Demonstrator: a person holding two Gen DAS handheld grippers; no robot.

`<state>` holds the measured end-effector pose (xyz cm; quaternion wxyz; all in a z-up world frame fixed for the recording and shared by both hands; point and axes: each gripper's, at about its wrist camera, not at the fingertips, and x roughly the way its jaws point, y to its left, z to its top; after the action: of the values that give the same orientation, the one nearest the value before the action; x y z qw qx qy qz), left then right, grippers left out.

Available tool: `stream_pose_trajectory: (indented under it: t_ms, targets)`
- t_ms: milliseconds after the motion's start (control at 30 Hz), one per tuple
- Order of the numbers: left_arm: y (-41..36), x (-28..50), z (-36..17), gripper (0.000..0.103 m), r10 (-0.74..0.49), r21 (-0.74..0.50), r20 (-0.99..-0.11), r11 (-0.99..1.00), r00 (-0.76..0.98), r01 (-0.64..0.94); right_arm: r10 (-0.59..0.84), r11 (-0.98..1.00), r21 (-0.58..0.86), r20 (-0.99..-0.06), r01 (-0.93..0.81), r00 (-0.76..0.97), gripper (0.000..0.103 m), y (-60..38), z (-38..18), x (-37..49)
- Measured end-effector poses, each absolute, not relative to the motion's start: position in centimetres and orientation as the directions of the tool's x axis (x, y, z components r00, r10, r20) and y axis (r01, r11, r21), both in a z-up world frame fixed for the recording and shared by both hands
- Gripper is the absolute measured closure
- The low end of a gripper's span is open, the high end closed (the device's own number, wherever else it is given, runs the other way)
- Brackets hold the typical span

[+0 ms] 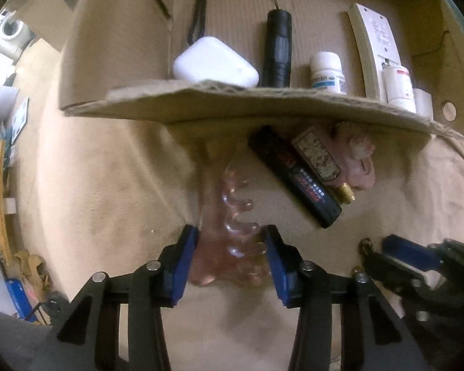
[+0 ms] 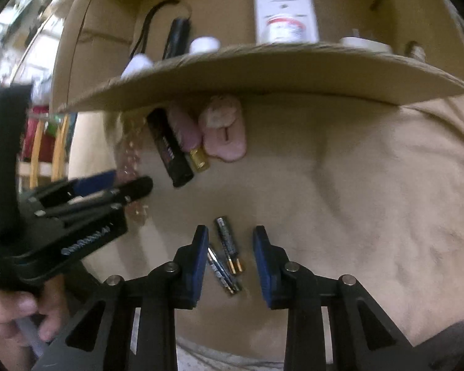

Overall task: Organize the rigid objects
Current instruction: 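Grasp the pink comb with left gripper while right grasps an AA battery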

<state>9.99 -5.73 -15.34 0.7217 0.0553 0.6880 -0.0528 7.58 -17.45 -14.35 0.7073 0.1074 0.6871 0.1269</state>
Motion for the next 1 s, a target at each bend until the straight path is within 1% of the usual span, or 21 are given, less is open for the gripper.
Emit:
stream_pose_trajectory:
  t_ms: [133,167,200,233,333,400,700,733,767,800,867,900,1000]
  targets:
    - [-5.3,9.9,-14.8,0.063,0.0,0.007,-0.999,0.989,0.047,0.148,0.276,0.958,0.273,-0.961,-0.089,0.018,0.072,-16.3,-14.9,7.6]
    - [-5.2,9.8,-14.8,0.063,0.001,0.007,-0.999,0.989,0.046,0.146,0.261,0.961,0.257,-0.965,-0.106,0.023,0.074,-16.0,-14.9,7.5]
    - [-5.1,10.0,-14.9,0.063,0.002,0.008,-0.999,0.99,0.044,0.143,0.228,0.967,0.222,-0.973,-0.126,0.031,0.082,-15.7,-15.0,7.8]
    - [-5.0,9.9,-14.9,0.063,0.003,0.01,-0.999,0.99,0.045,0.143,0.195,0.971,0.187,-0.98,-0.147,0.046,0.086,-15.3,-14.9,7.7]
    - [-5.6,9.5,-15.1,0.063,0.012,0.019,-0.999,0.989,0.048,0.145,0.13,0.968,0.107,-0.987,-0.228,0.091,0.092,-13.8,-14.6,7.4]
    - [-6.5,9.9,-15.5,0.064,0.024,0.032,-0.998,0.988,0.052,0.152,0.118,0.965,0.089,-0.988,-0.248,0.103,0.092,-13.4,-14.4,7.2]
    - [-6.1,8.2,-12.9,0.066,0.004,0.021,-0.99,0.992,0.14,0.122,0.197,0.973,0.164,-0.957,-0.162,0.214,0.092,-15.5,-11.3,7.5]
    - [-6.0,8.0,-12.3,0.086,0.003,0.023,-0.987,0.992,0.16,0.12,0.201,0.973,0.167,-0.953,-0.16,0.228,0.092,-15.7,-10.9,7.5]
    - [-6.0,7.9,-11.7,0.096,0.017,0.04,-0.983,0.992,0.185,0.123,0.212,0.971,0.176,-0.946,-0.16,0.245,0.092,-15.9,-10.5,7.4]
    - [-6.1,7.6,-10.5,0.096,0.029,0.06,-0.971,0.99,0.237,0.127,0.22,0.97,0.182,-0.94,-0.161,0.262,0.092,-15.9,-9.9,7.3]
    - [-6.0,7.2,-9.3,0.097,0.011,0.05,-0.96,0.99,0.279,0.131,0.232,0.968,0.19,-0.928,-0.164,0.293,0.092,-16.1,-9.0,7.3]
    - [-5.8,7.0,-9.0,0.102,0.011,0.05,-0.959,0.99,0.285,0.129,0.238,0.967,0.196,-0.924,-0.163,0.3,0.092,-16.5,-9.0,7.1]
    - [-5.3,7.3,-10.3,0.102,-0.021,0.002,-0.974,0.995,0.226,0.104,0.25,0.965,0.213,-0.919,-0.15,0.304,0.092,-17.1,-8.7,6.6]
